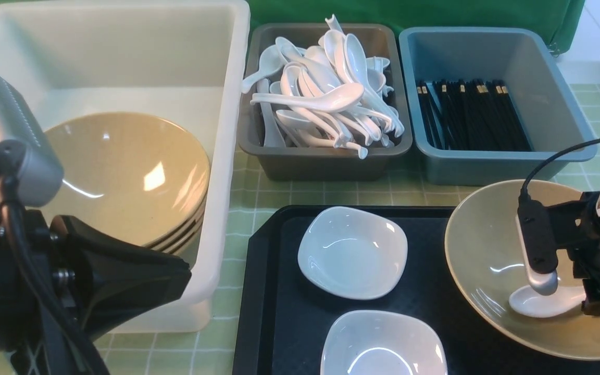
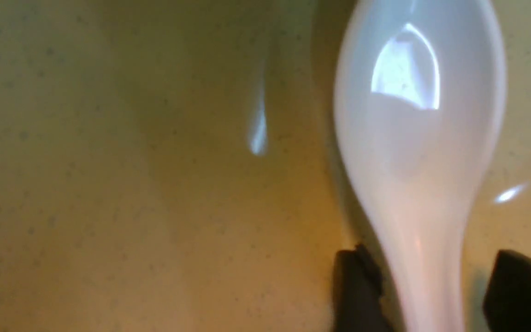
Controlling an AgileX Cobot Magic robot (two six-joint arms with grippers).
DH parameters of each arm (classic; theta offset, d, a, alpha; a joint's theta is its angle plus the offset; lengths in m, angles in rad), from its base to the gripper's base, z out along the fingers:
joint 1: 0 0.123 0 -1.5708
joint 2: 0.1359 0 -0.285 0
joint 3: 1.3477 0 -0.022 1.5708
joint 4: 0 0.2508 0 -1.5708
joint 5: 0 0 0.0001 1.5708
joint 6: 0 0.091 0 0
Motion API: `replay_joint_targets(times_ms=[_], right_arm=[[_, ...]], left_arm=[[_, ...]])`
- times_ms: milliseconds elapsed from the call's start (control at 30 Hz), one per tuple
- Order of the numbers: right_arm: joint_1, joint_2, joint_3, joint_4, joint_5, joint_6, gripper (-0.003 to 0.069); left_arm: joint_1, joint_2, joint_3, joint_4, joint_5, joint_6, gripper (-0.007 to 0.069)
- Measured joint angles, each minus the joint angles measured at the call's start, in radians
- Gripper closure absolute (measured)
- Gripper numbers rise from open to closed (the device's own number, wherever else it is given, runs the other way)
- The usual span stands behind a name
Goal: On green table put chopsticks spoon bowls plates into blue grey white boxes.
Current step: 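Reach down and grasp the white spoon resting in the bowl with the right gripper, then place the white spoon into the bin of spoons with the right gripper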
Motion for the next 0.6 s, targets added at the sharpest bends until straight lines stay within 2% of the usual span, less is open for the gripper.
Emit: replay_joint_targets(times_ms=[100,200,367,500,600], right_arm=[[0.000,0.006,0.000,-0.007,0.000,0.002,0.0494],[0.000,0.005,-0.001,-0.003,0.001,0.002,0.0487],[0.000,-0.001,-0.076,0.101,0.020,-0.005,0.0487],[0.000,-0.004,-0.278,0.341,0.060,-0.040,0.0487],[0.000,0.006,-0.441,0.569,0.069,-0.042,0.0487]], left_arm=[[0.000,0.000,0.000,0.000,0.000,0.000,0.0626],[0.000,0.000,-0.001,0.001,0.000,-0.001,0.0626],[0.000,0.000,0.000,0.003,-0.002,-0.003,0.0626],[0.000,0.000,0.000,0.003,-0.015,0.000,0.0626],[0.000,0.000,0.000,0.003,-0.020,0.001,0.0626]])
